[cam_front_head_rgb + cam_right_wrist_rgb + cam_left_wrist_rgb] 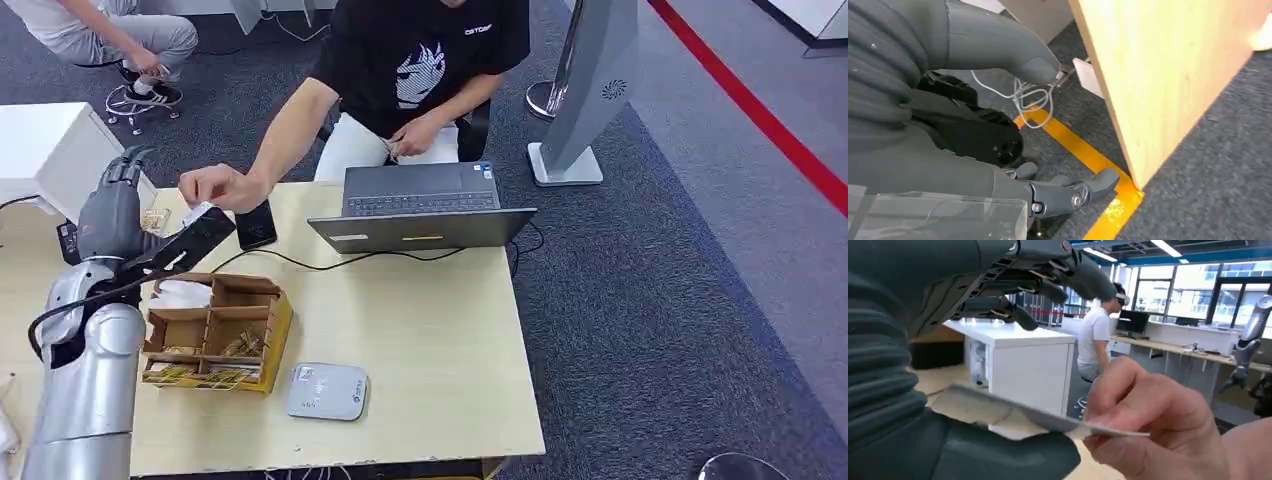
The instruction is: Pass the card to the sensor for recognition and then transmit it.
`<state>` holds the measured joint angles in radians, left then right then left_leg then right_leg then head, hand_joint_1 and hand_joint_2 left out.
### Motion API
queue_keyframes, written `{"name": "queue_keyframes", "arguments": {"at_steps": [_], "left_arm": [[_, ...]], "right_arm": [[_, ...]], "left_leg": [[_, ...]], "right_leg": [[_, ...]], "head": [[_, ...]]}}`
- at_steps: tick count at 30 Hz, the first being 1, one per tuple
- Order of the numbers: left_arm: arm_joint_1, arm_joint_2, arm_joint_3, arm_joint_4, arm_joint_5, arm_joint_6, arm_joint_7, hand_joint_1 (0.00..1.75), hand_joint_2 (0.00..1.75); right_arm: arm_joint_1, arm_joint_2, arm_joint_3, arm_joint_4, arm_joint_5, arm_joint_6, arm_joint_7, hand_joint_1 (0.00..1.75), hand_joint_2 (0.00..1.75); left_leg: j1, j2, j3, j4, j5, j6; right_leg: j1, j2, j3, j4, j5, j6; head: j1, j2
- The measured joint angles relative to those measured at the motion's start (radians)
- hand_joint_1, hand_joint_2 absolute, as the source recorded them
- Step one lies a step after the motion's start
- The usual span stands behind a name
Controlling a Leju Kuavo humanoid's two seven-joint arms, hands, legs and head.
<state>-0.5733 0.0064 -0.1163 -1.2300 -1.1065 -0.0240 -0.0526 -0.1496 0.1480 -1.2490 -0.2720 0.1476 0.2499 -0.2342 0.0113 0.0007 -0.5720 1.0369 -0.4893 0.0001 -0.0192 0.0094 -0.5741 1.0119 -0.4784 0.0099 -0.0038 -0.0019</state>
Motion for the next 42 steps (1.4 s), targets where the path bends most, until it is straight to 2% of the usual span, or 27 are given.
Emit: {"name": "queue_keyframes", "arguments": {"at_steps": [10, 15, 21, 33, 37, 42], "left_arm": [[-0.151, 0.086, -0.072, 0.103, -0.295, 0.038, 0.086, 1.75, 1.75], [-0.154, 0.110, -0.071, 0.083, -0.425, 0.085, 0.110, 1.75, 1.75], [-0.073, 0.102, -0.063, -0.046, -0.428, 0.140, 0.080, 1.75, 1.75], [0.196, 0.005, -0.060, -0.396, -0.408, 0.227, -0.004, 1.75, 1.75], [0.293, -0.021, -0.082, -0.502, -0.388, 0.260, -0.027, 1.75, 1.75], [0.408, -0.049, -0.129, -0.562, -0.351, 0.288, -0.062, 1.75, 1.75]], "right_arm": [[-0.014, 0.006, 0.027, 0.021, 0.019, -0.005, 0.023, 0.00, 1.75], [-0.014, 0.011, 0.029, 0.028, 0.018, -0.017, 0.025, 0.00, 1.75], [-0.011, 0.013, 0.028, 0.030, 0.016, -0.016, 0.021, 0.00, 1.75], [0.012, 0.018, 0.026, 0.030, -0.014, -0.014, 0.001, 0.00, 1.75], [0.018, 0.018, 0.021, 0.030, -0.025, -0.014, -0.004, 0.00, 1.75], [0.024, 0.019, 0.008, 0.028, -0.052, -0.017, -0.016, 0.00, 1.75]], "left_leg": [[0.000, 0.002, -0.001, 0.000, 0.000, -0.001], [0.000, 0.001, -0.001, 0.000, 0.000, -0.001], [0.000, 0.000, -0.002, 0.000, 0.000, -0.001], [0.000, 0.000, -0.002, 0.000, 0.000, 0.000], [0.000, 0.000, -0.002, 0.000, 0.000, 0.000], [0.000, 0.000, -0.003, 0.000, 0.000, 0.000]], "right_leg": [[0.000, 0.002, -0.002, 0.001, 0.000, 0.000], [0.000, 0.001, -0.002, 0.002, 0.000, 0.000], [0.000, 0.001, -0.002, 0.001, 0.000, 0.000], [0.000, 0.000, -0.002, 0.001, 0.000, 0.000], [0.000, 0.000, -0.002, 0.000, 0.000, 0.000], [0.000, -0.001, -0.002, 0.000, 0.000, 0.000]], "head": [[0.000, 0.000], [0.000, 0.000], [0.000, 0.000], [0.000, 0.000], [0.000, 0.000], [0.000, 0.000]]}}
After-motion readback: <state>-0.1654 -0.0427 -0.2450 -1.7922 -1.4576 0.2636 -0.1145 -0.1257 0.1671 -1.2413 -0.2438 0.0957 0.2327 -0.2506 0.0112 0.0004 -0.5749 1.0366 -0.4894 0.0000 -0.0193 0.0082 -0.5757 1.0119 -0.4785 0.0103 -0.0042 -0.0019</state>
